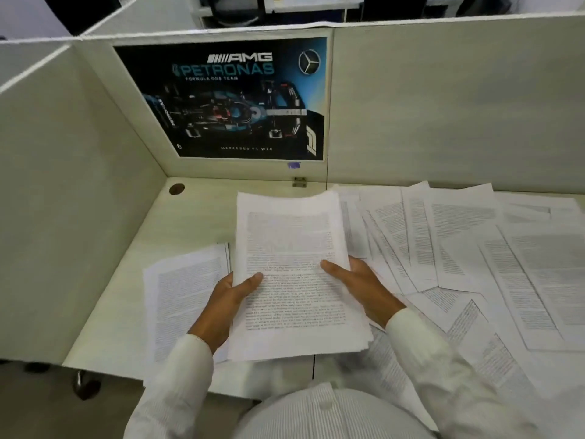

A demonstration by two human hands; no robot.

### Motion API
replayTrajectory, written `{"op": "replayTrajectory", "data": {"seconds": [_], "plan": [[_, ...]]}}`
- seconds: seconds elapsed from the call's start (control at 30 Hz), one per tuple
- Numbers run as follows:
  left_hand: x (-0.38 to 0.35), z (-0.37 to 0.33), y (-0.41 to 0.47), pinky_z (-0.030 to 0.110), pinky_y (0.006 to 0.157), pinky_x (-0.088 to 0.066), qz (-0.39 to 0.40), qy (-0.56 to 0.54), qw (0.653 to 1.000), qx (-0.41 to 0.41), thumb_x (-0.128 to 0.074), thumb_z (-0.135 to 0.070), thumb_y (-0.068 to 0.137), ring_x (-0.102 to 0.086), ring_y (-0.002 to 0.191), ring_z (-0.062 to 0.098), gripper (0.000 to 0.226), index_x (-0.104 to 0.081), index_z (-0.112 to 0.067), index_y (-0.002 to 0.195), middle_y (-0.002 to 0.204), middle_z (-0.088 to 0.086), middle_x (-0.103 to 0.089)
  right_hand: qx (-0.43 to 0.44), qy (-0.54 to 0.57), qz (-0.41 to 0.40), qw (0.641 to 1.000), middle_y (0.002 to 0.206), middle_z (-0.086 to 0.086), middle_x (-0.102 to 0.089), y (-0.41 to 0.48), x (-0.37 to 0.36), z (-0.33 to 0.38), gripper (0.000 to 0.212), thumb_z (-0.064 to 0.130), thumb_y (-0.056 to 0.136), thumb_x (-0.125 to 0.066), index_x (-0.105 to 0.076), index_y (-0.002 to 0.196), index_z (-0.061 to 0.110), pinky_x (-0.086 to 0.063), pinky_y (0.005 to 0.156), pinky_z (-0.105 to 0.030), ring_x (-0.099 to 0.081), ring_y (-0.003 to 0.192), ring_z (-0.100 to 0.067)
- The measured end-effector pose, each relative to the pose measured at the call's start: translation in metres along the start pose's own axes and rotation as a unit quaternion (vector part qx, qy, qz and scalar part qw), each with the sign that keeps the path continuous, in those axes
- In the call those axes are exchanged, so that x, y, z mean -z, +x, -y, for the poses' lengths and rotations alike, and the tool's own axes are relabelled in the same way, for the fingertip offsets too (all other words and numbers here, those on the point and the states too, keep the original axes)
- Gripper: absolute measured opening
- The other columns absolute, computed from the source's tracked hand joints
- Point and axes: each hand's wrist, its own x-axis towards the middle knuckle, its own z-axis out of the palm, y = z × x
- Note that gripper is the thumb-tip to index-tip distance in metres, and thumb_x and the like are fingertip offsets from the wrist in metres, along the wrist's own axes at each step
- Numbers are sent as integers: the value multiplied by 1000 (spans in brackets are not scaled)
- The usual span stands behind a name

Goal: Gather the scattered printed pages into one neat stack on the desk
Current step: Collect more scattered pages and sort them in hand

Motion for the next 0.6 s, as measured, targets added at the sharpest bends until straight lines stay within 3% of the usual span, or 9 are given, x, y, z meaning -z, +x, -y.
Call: {"op": "replayTrajectory", "data": {"seconds": [0.1,0.23,0.4,0.5,0.6], "plan": [[14,3,-12,47,95,-53,24,-22,999,17,-61,-28,94,-70,105,31,35,-63,-15,126,118,9,-72,-17,20,7,1000,113,7,-74,-1,-20,-6,23,29,94,-64,-67,117,23,-55,86,-24,-70,105,-12],[35,5,-23,47,99,-49,30,-113,993,23,-52,-28,98,-67,111,34,34,-62,-15,128,121,11,-70,-33,67,-6,997,119,-1,-72,1,-33,-10,32,33,98,-58,-64,126,18,-55,88,-33,-70,108,-20],[53,30,-17,40,94,-55,-1,-69,997,39,-64,-13,93,-69,107,28,29,-66,-12,122,120,11,-71,-43,54,-41,997,108,3,-76,5,-71,-20,26,38,98,-57,-69,115,21,-57,76,-25,-73,97,-16],[76,42,-17,32,81,-58,-63,-60,995,40,-67,-12,92,-72,97,22,24,-69,-20,114,111,3,-75,-48,21,-59,997,107,3,-75,10,-89,-30,12,23,97,-62,-70,107,24,-57,79,-23,-73,93,-13],[97,49,-23,25,73,-55,-101,-27,994,34,-65,-18,94,-71,94,18,21,-67,-26,114,106,-6,-75,-46,-60,-17,997,108,8,-72,14,-108,-38,24,8,97,-58,-67,106,29,-55,76,-17,-70,91,-3]]}}
